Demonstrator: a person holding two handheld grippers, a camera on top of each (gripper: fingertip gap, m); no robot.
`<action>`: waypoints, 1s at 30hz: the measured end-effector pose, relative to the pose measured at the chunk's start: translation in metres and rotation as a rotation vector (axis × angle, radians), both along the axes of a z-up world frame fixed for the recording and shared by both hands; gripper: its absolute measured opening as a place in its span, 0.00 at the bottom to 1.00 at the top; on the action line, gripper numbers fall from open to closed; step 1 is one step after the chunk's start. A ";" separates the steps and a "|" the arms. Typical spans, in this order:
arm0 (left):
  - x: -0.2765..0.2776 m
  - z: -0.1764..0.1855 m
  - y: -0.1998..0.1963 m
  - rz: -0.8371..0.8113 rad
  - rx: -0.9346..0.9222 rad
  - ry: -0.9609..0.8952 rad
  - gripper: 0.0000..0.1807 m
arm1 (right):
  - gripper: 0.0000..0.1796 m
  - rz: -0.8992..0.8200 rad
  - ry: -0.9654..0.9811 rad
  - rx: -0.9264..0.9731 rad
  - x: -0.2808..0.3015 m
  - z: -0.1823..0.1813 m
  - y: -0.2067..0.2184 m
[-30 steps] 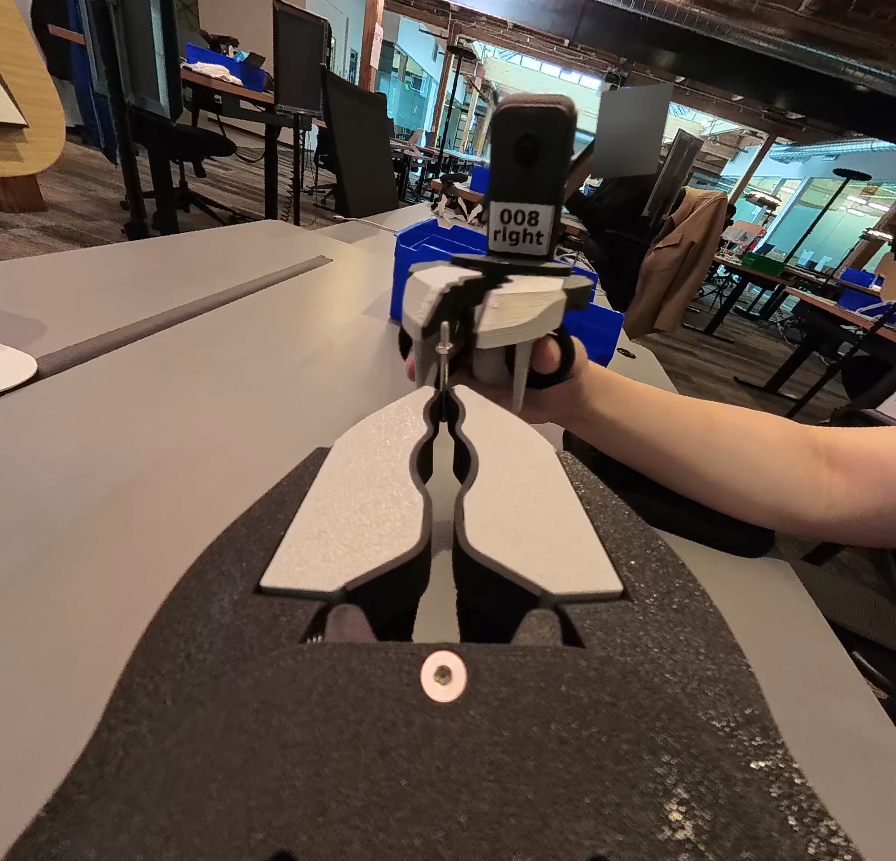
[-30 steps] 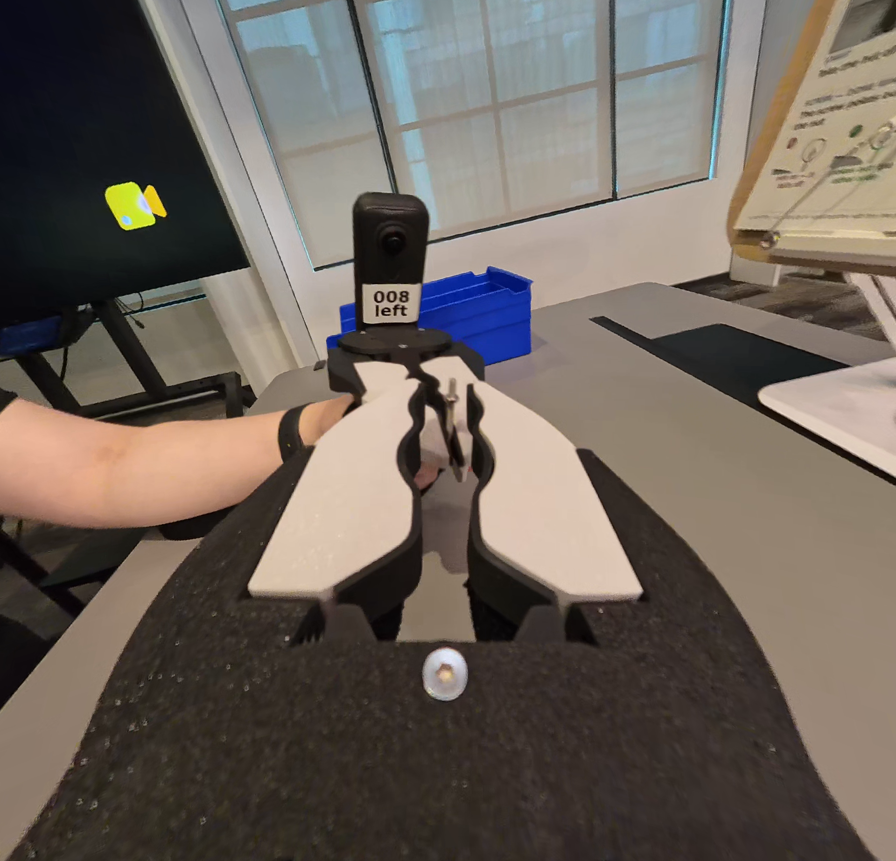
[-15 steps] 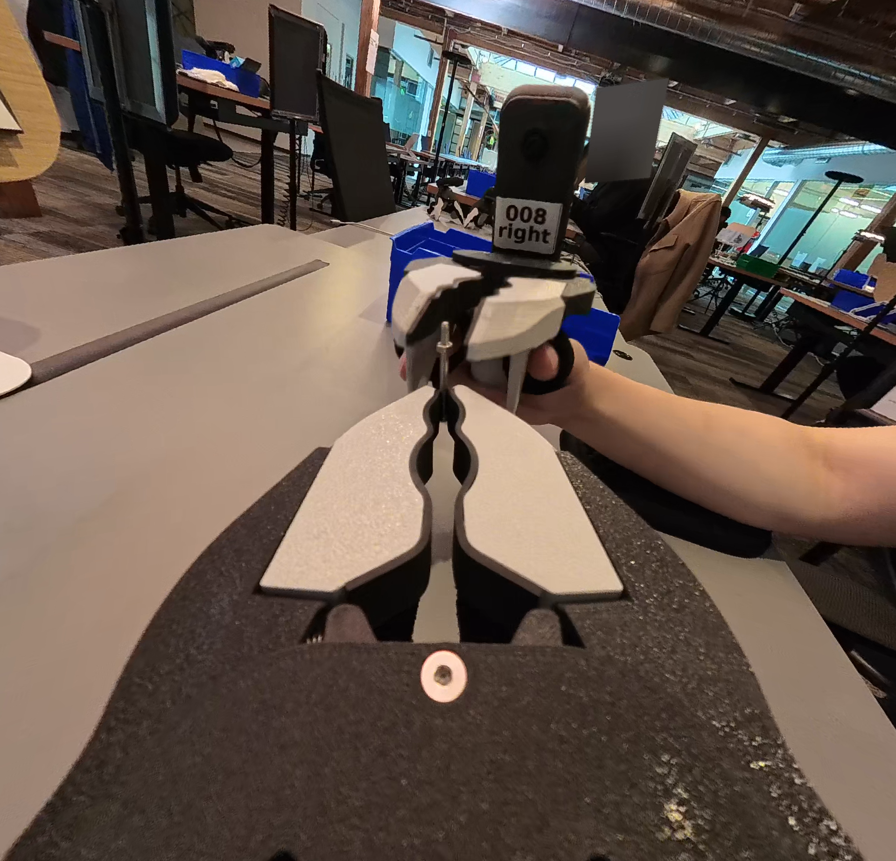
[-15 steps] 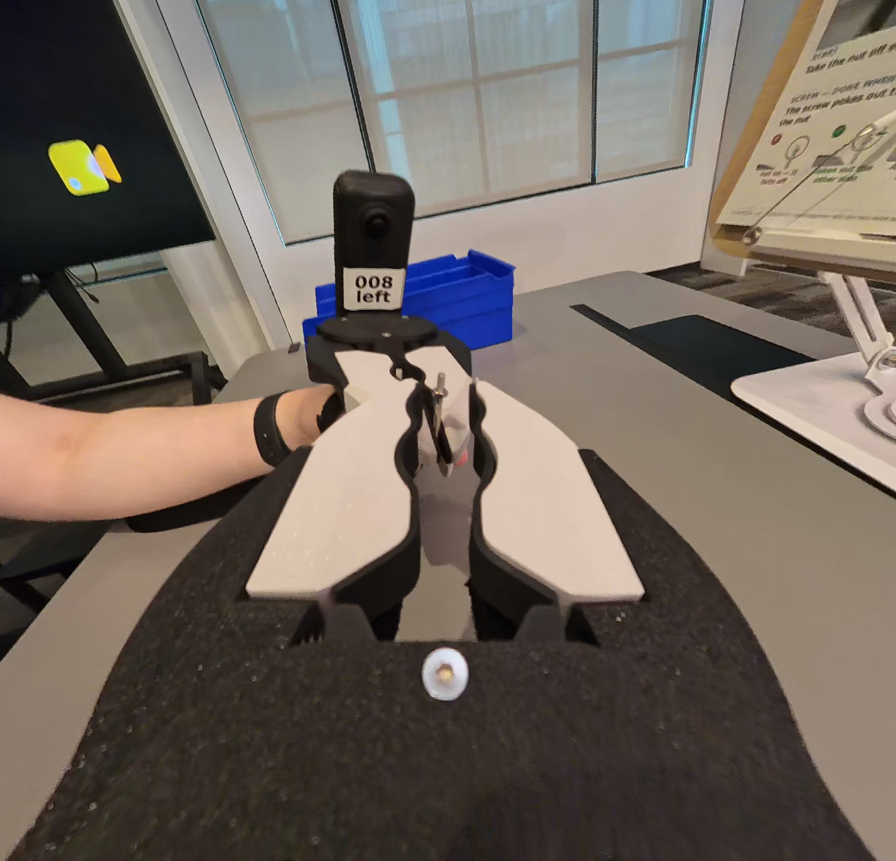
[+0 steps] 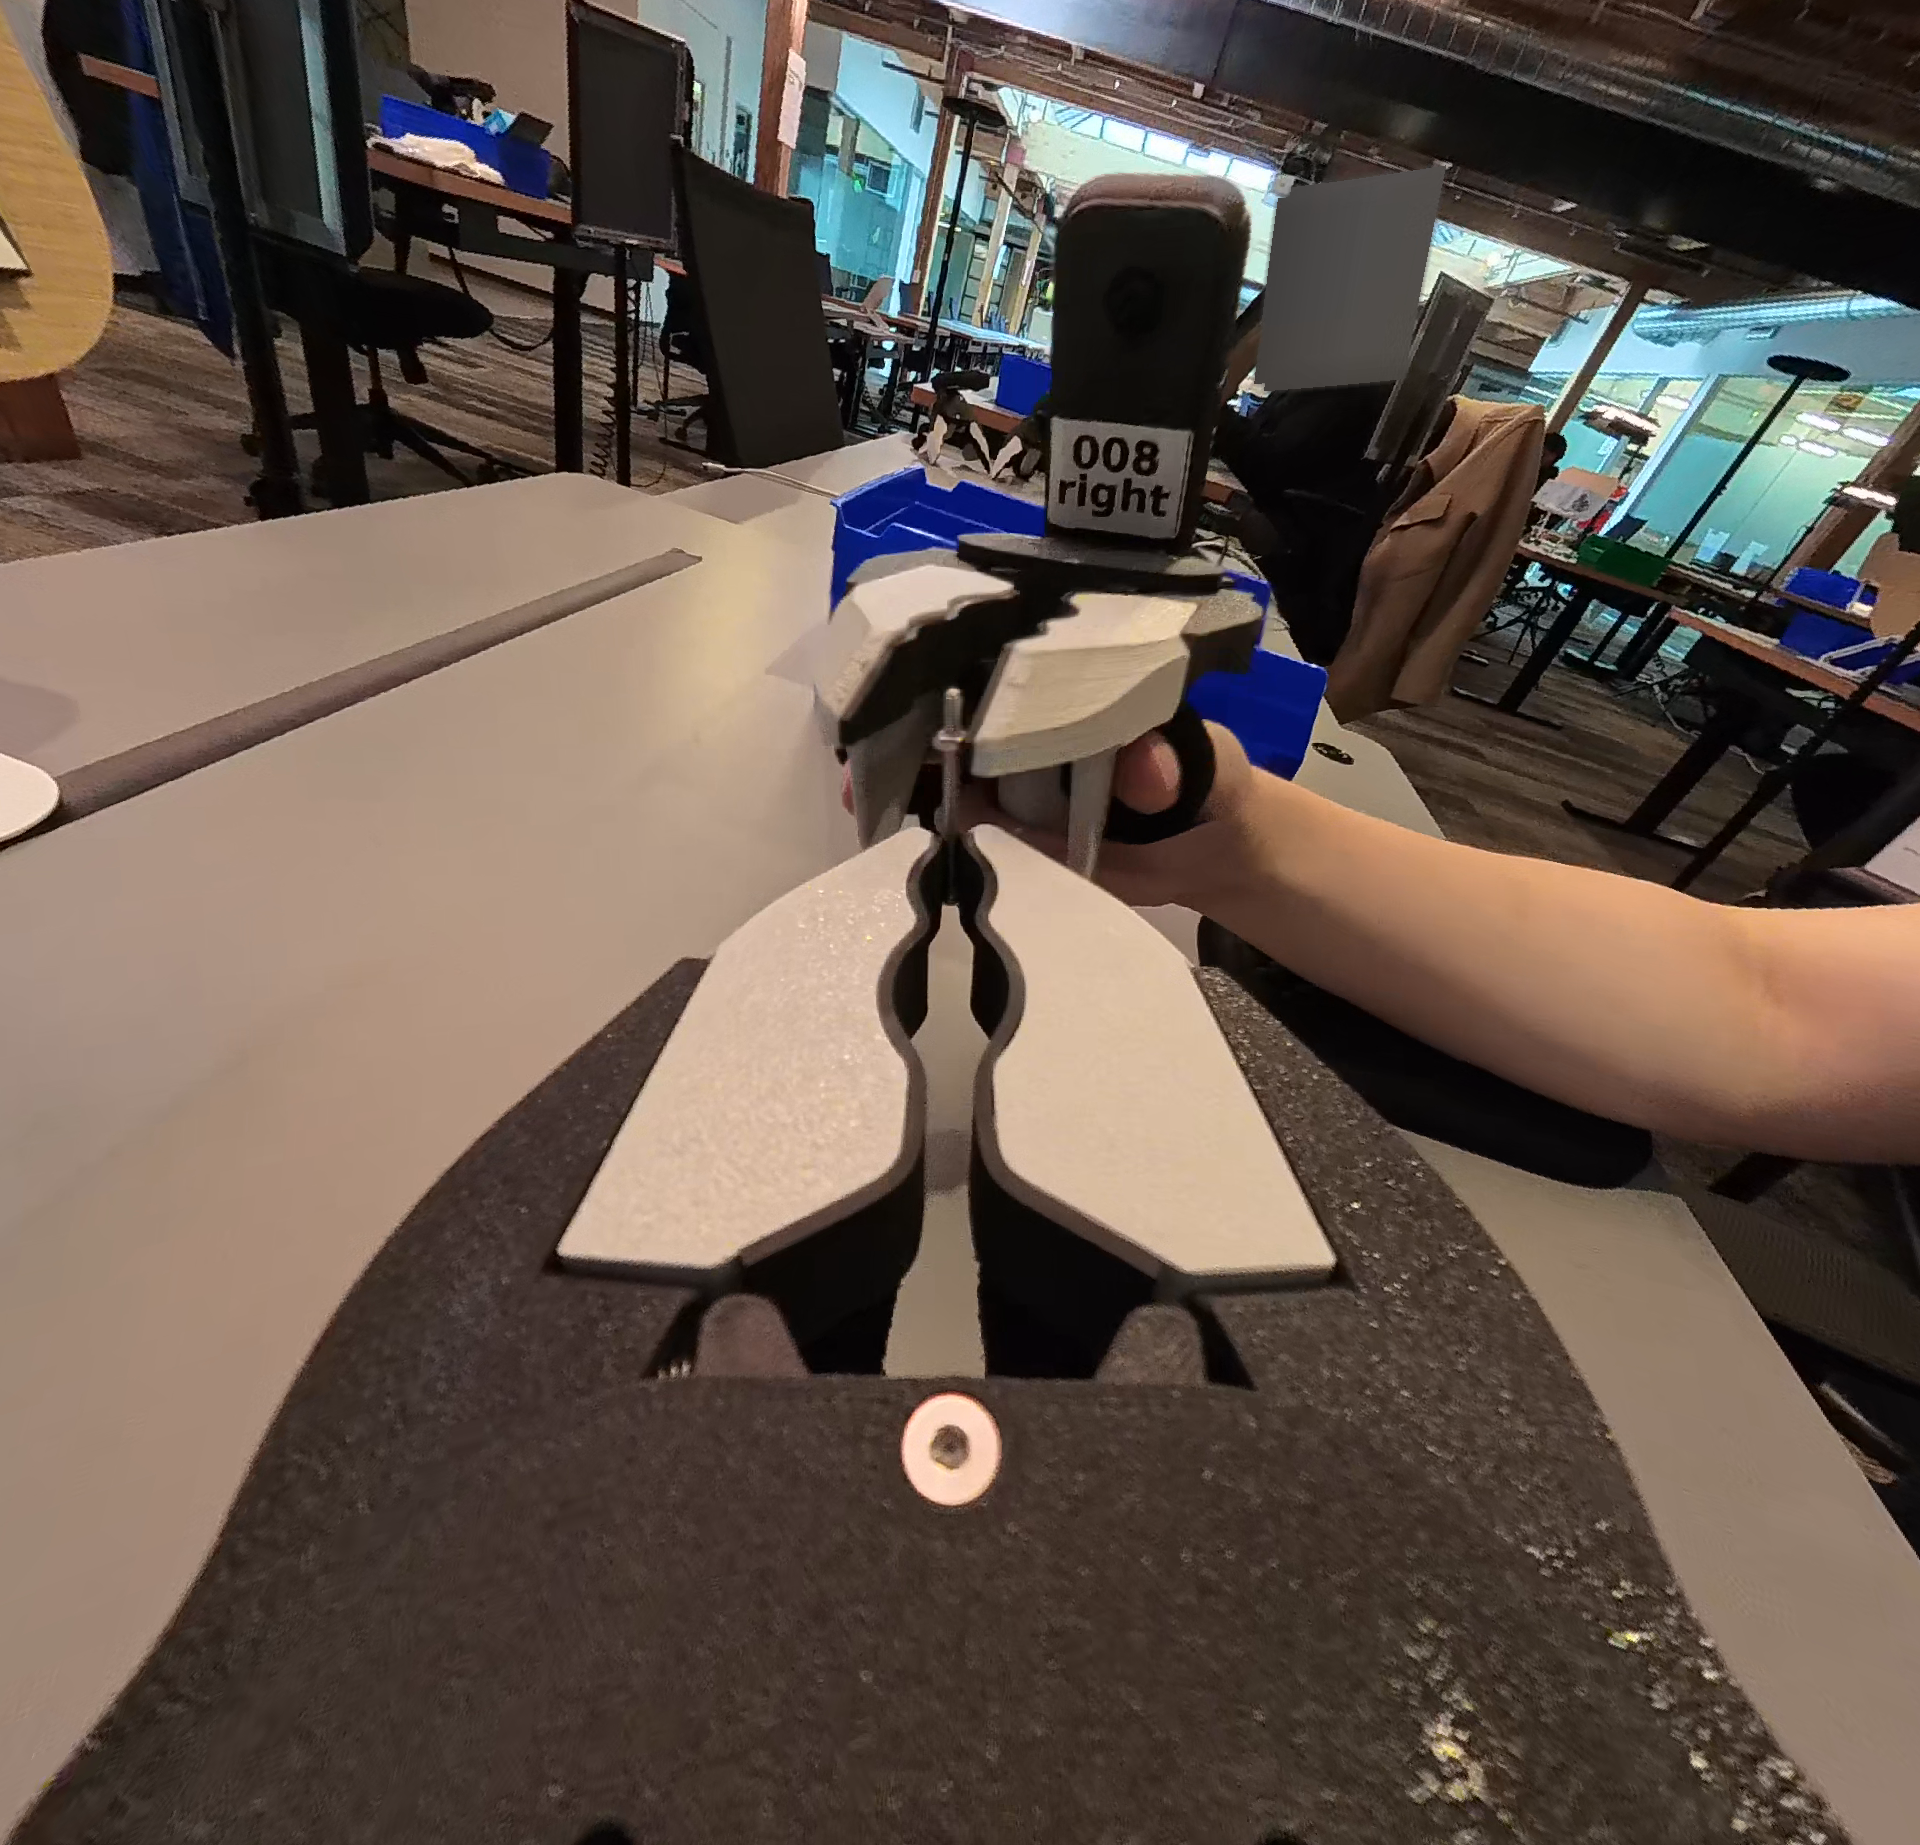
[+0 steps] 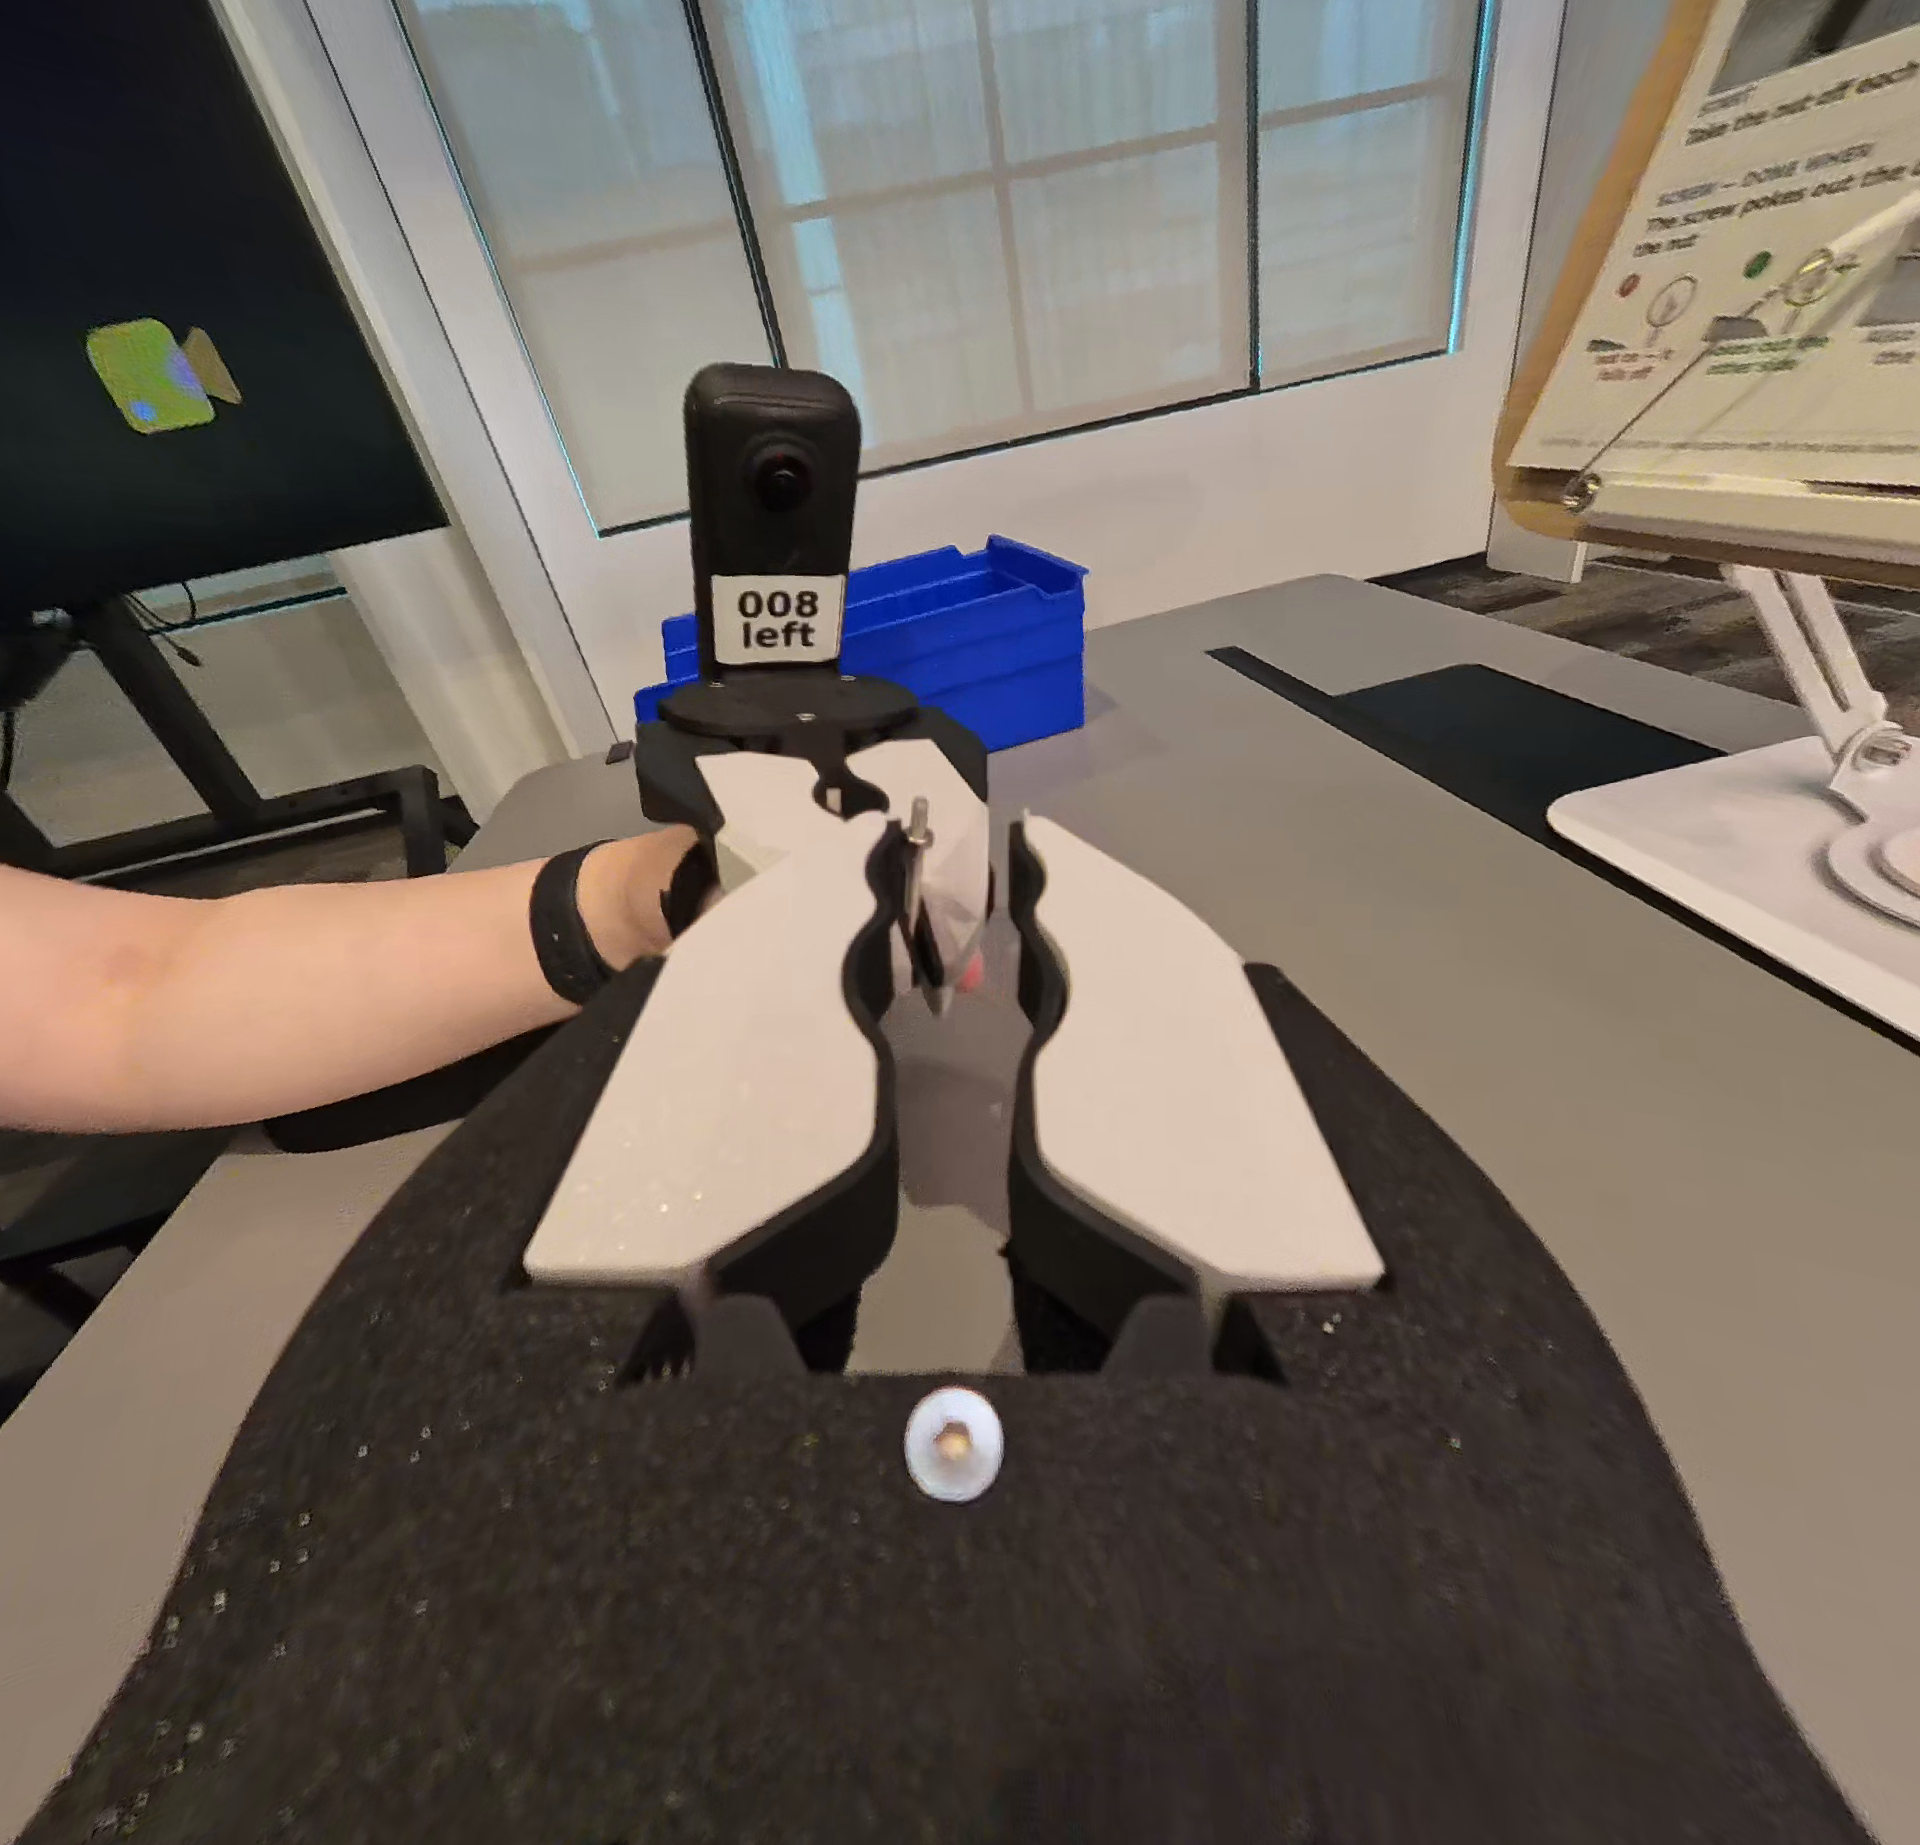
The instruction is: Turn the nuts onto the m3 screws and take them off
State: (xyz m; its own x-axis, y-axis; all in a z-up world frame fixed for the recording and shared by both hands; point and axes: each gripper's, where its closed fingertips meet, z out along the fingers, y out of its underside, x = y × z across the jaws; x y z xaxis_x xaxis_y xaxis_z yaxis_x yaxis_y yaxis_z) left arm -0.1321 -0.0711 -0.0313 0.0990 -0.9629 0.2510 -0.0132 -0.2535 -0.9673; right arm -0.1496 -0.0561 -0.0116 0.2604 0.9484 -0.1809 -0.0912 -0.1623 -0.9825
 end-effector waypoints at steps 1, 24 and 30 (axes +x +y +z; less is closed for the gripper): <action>-0.001 0.000 0.001 0.005 0.001 0.001 0.01 | 0.11 0.004 0.011 -0.010 0.004 -0.001 0.001; 0.002 -0.001 -0.004 -0.021 -0.002 0.001 0.01 | 0.13 0.063 0.013 0.007 -0.004 0.004 -0.010; -0.001 0.001 -0.001 -0.008 -0.002 -0.006 0.01 | 0.11 -0.022 0.060 -0.053 0.019 0.002 0.009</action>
State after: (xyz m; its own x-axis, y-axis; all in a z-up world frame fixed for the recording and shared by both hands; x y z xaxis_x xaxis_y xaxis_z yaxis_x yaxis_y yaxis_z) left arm -0.1334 -0.0725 -0.0302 0.0901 -0.9631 0.2537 -0.0091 -0.2555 -0.9668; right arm -0.1302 -0.0473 -0.0099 0.2683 0.9314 -0.2461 -0.1534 -0.2108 -0.9654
